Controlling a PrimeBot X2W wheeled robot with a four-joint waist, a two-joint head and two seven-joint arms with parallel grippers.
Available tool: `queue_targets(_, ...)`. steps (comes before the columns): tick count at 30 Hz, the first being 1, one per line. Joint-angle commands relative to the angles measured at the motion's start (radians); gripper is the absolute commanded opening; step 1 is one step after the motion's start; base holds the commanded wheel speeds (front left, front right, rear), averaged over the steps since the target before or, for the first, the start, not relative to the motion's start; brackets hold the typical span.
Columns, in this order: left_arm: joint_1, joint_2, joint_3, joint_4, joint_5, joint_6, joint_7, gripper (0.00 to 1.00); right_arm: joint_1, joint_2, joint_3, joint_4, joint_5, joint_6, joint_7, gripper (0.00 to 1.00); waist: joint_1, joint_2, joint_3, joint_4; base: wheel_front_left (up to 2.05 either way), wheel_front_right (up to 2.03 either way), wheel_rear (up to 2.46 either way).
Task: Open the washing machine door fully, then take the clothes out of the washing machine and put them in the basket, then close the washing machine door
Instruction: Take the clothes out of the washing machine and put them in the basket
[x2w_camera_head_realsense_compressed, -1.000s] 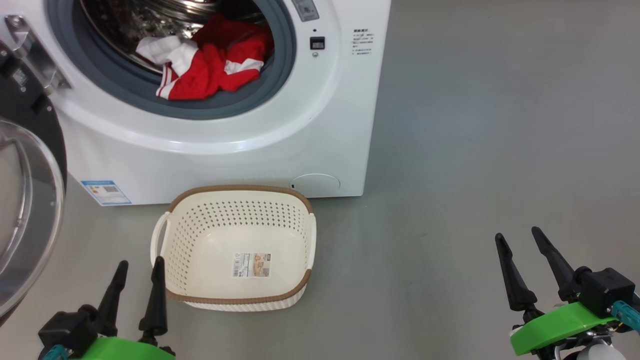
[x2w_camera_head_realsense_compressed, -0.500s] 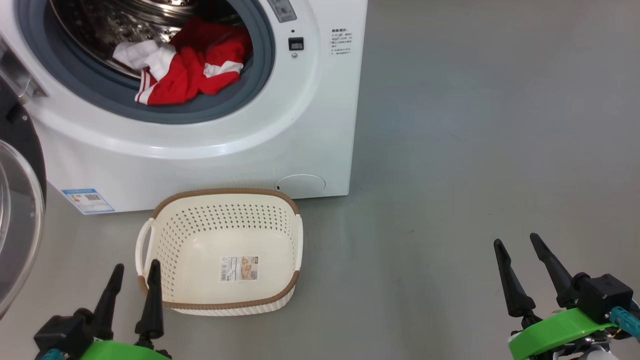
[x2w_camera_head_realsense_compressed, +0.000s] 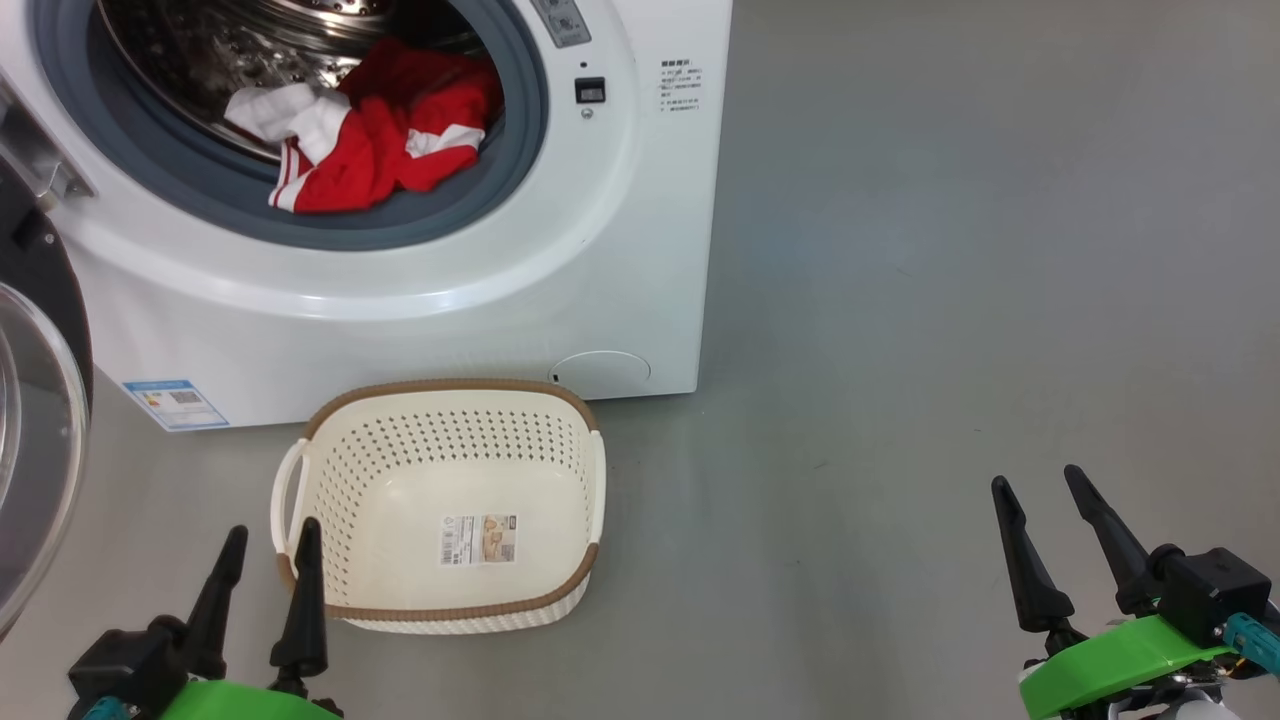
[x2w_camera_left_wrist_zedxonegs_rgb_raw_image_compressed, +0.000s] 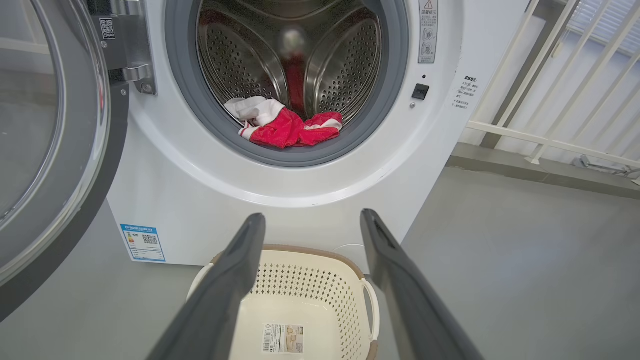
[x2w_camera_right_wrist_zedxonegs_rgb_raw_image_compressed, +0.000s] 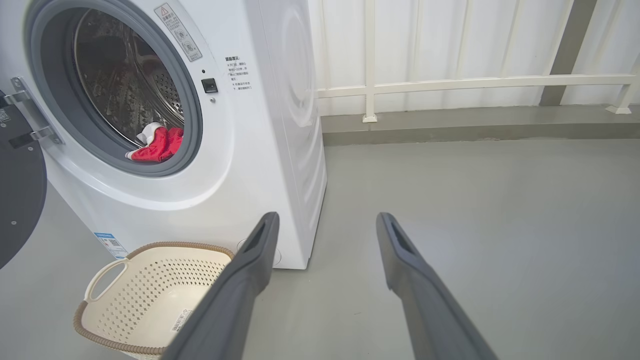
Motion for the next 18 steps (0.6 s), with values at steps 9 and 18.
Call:
queue_targets(9, -0.013, 0.019, 0.042, -0.040, 0.024, -0.003, -0.008, 1.00, 0.002, -0.008, 0.018, -0.027, 0.004, 0.002, -0.012, 1.00, 0.0000, 0.0000, -0.004, 0.003, 0.00, 0.00, 0.00)
queue_targets(18, -0.018, 0.016, 0.043, -0.042, 0.026, -0.003, -0.008, 1.00, -0.004, -0.011, 0.019, -0.029, 0.005, 0.002, -0.012, 1.00, 0.0000, 0.0000, 0.004, 0.007, 0.00, 0.00, 0.00)
